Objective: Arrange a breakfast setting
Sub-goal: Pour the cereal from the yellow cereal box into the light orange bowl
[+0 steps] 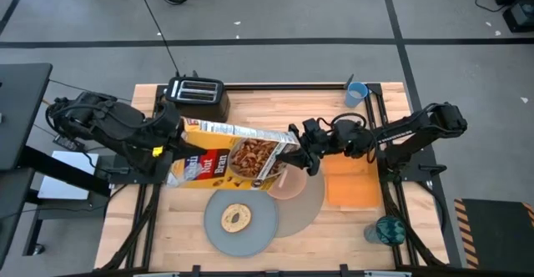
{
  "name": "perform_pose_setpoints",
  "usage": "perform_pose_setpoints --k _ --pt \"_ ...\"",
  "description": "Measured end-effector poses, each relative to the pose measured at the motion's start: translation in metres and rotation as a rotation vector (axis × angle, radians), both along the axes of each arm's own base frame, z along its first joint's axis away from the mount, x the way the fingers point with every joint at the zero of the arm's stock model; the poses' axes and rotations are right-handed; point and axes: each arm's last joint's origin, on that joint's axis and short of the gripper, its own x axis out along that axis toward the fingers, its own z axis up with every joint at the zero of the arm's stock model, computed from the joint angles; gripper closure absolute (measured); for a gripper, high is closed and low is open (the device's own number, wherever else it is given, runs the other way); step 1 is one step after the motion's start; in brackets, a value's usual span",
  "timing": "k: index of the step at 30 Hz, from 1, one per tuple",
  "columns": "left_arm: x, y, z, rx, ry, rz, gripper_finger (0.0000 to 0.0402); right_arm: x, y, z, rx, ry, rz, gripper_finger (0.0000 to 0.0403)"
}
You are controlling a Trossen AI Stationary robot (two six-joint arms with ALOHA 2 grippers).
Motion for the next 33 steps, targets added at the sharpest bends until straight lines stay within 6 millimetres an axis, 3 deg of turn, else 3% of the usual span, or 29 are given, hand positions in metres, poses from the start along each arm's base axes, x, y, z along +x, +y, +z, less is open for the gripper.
perform_pose_setpoints --k 14,22,33 --pt "0.0012 0.0006 0.0029 0.041 -0.038 0.018 0.0396 -0.0016 -0.0017 0.0055 -0.061 -0.073 -0.050 0.0240" --pt "0.0016 0.0005 0.0037 0.024 -0.046 0.028 0.0390 -0.0019 -0.0020 0.0064 -0.065 -0.084 -0.053 0.0247" --pt "0.0002 0.0011 0.0078 -0.026 -0.079 0.041 0.0293 -0.0022 -0.0021 0.0066 -0.106 -0.098 -0.068 0.0249"
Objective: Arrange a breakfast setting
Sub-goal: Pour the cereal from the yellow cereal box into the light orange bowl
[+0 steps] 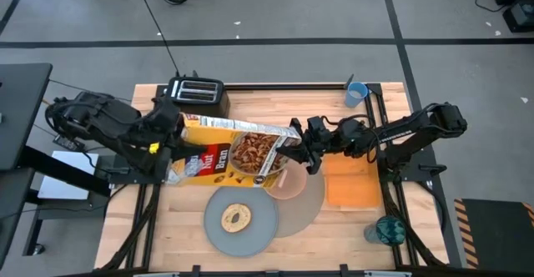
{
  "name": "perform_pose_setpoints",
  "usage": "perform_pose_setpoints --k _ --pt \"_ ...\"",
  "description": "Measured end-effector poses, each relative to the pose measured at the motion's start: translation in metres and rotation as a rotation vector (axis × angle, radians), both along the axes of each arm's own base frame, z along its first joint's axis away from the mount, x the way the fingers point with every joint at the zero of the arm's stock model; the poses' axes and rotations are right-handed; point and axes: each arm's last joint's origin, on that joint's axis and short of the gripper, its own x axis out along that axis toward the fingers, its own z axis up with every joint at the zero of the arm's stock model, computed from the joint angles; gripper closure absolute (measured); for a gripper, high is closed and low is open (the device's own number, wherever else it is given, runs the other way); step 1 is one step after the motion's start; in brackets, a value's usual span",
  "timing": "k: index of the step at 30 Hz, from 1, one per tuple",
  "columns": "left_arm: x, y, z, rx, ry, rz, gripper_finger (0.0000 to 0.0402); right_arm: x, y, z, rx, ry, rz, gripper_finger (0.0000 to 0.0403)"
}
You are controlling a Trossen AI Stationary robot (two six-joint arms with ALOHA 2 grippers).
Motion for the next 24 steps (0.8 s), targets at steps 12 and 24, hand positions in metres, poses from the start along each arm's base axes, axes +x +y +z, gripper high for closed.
perform_pose_setpoints --k 12,24 --pt "-0.031 0.006 0.020 -0.072 -0.156 -0.053 0.0215 -0.001 0.002 0.002 -0.016 -0.022 0.059 0.0250" --pt "-0.053 0.010 0.028 -0.003 -0.242 -0.085 0.0214 -0.036 -0.004 0.019 -0.023 -0.107 0.062 0.0250"
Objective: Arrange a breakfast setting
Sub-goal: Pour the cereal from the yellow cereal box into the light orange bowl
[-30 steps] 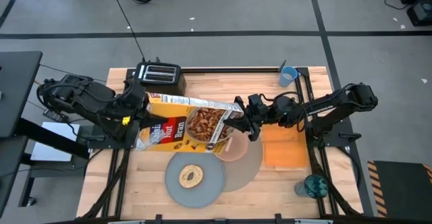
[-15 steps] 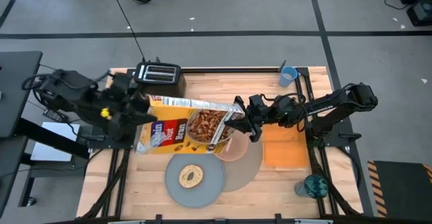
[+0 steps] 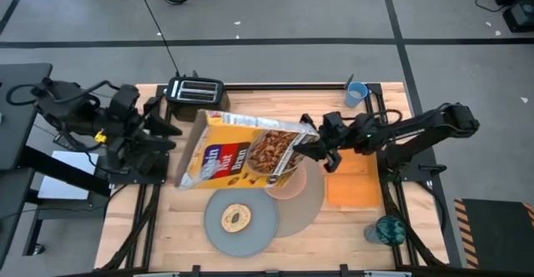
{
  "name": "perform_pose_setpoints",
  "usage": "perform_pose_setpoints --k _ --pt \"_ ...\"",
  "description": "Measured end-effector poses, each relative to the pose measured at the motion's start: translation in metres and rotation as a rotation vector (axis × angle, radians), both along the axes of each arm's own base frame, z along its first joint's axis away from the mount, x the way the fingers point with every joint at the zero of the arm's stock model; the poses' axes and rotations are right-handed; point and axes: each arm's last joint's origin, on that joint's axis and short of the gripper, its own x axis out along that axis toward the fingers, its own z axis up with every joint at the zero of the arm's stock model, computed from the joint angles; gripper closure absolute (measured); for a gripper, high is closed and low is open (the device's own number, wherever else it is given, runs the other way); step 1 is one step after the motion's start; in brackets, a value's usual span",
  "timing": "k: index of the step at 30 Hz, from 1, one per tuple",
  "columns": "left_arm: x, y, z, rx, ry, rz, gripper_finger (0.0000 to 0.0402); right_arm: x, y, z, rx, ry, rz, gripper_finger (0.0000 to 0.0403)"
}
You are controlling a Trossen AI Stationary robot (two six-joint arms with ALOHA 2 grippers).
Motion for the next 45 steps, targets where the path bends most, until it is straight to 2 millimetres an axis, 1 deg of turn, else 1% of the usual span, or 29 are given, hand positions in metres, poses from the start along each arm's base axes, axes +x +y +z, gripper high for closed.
perform_pose_setpoints --k 3,7,9,13,17,20,23,27,29,36,40,45 --pt "-0.002 0.002 -0.001 0.041 0.006 0.029 0.0214 -0.021 -0.003 -0.003 0.007 -0.001 -0.010 0.0250" --pt "-0.003 0.004 -0.007 0.108 0.060 0.099 0.0214 -0.050 -0.009 -0.009 0.044 0.035 -0.011 0.0250" --pt "-0.003 0.006 -0.012 0.137 0.097 0.140 0.0214 -0.062 -0.011 -0.011 0.047 0.066 -0.019 0.0250" --pt "-0.002 0.009 -0.018 0.184 0.155 0.254 0.0214 -0.080 -0.017 -0.007 0.041 0.112 -0.049 0.0250" --pt "0.003 0.008 -0.023 0.173 0.172 0.330 0.0214 -0.095 -0.022 -0.003 0.009 0.118 -0.074 0.0250" --pt "0.008 0.006 -0.030 0.134 0.194 0.358 0.0214 -0.104 -0.025 -0.002 -0.030 0.136 -0.073 0.0250" --pt "0.016 0.002 -0.042 0.097 0.221 0.399 0.0214 -0.111 -0.027 -0.004 -0.076 0.169 -0.065 0.0250" --pt "0.026 -0.002 -0.059 0.061 0.246 0.474 0.0214 -0.125 -0.030 0.002 -0.146 0.109 -0.078 0.0250" --pt "0.031 -0.004 -0.067 0.033 0.247 0.517 0.0214 -0.131 -0.033 0.003 -0.169 0.107 -0.080 0.0250" --pt "0.049 -0.013 -0.095 -0.045 0.237 0.585 0.0214 -0.150 -0.041 -0.001 -0.201 0.161 -0.117 0.0250" --pt "0.054 -0.016 -0.113 -0.038 0.275 0.600 0.0214 -0.160 -0.043 -0.004 -0.206 0.192 -0.119 0.0250" --pt "0.058 -0.019 -0.126 -0.063 0.307 0.600 0.0214 -0.169 -0.043 -0.012 -0.193 0.270 -0.105 0.0250"
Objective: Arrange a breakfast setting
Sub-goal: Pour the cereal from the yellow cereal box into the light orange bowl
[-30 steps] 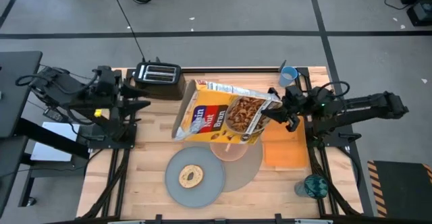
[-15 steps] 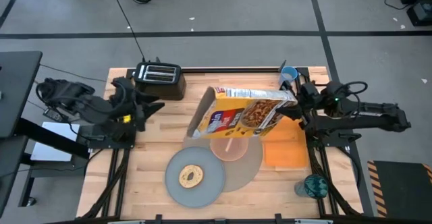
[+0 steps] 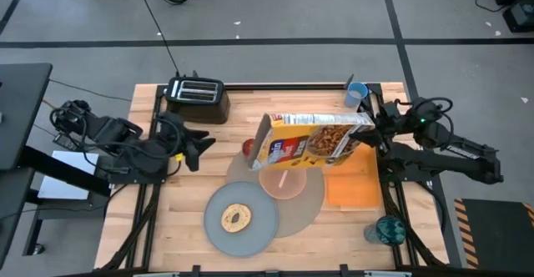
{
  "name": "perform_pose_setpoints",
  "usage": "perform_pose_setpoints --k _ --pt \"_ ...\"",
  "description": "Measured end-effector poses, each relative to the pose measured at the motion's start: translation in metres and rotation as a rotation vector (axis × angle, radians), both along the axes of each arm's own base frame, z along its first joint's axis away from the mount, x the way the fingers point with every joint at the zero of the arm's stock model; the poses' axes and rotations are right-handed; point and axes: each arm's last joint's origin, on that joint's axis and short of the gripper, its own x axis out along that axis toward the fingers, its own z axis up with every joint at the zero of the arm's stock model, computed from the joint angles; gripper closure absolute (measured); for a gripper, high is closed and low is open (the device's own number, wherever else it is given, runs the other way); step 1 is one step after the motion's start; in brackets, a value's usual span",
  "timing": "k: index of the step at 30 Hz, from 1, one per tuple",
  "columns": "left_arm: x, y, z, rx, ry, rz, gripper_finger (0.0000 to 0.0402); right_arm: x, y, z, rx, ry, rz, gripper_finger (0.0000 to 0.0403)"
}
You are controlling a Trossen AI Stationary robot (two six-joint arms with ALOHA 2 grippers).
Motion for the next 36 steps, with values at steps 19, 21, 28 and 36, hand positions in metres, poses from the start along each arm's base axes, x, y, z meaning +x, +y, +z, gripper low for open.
perform_pose_setpoints --k 19,21,28,36 --pt "0.022 -0.014 -0.017 -0.023 0.060 -0.049 0.0214 -0.038 0.012 0.022 -0.123 0.355 -0.038 0.0250" --pt "0.024 -0.015 -0.017 -0.028 0.052 -0.050 0.0214 -0.043 0.014 0.025 -0.146 0.401 -0.048 0.0250" --pt "0.025 -0.016 -0.016 -0.059 0.029 -0.041 0.0214 -0.045 0.014 0.050 -0.240 0.463 -0.055 0.0250" --pt "0.034 -0.017 -0.022 -0.038 0.063 -0.021 0.0214 -0.013 0.003 0.067 -0.321 0.547 0.048 0.0250"
